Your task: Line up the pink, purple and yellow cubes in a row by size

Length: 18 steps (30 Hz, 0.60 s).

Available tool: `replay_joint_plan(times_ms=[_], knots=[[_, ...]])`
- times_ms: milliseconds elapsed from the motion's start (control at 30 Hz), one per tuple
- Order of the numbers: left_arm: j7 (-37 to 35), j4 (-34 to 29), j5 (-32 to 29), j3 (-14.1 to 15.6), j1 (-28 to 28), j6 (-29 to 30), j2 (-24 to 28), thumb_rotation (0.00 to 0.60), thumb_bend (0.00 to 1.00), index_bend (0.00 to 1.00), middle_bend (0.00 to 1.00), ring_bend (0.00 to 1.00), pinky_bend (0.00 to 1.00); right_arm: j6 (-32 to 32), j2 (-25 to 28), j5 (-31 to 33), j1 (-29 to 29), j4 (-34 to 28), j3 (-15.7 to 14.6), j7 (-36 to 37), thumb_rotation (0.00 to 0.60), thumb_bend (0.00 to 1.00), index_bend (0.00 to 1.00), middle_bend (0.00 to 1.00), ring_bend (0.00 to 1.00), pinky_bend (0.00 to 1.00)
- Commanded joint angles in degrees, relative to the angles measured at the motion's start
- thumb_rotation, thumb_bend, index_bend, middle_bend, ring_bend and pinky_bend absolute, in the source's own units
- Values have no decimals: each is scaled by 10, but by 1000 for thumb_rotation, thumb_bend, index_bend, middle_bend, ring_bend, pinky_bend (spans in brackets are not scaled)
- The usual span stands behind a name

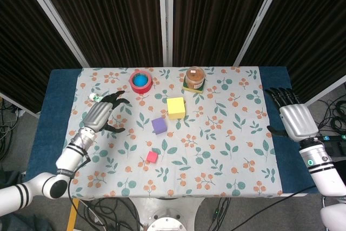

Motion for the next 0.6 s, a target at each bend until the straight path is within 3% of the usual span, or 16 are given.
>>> replay_joint_plan(times_ms=[33, 300, 600], knots=[[86, 38, -105, -5, -53, -22, -69, 600, 60, 302, 163, 116, 144, 0, 5, -3, -10, 9, 3, 14, 600, 103, 0, 46, 0, 32], [165, 69, -204, 2, -99, -12, -133, 600, 38, 301, 158, 116, 147, -5, 7, -7, -28, 27, 9, 39, 600, 103, 0, 40, 0, 32], [217, 112, -304, -15, -158, -18, -189, 600, 32, 325, 158, 116, 150, -4, 16, -11, -48, 37, 16, 63, 600, 105, 0, 35, 0, 32]])
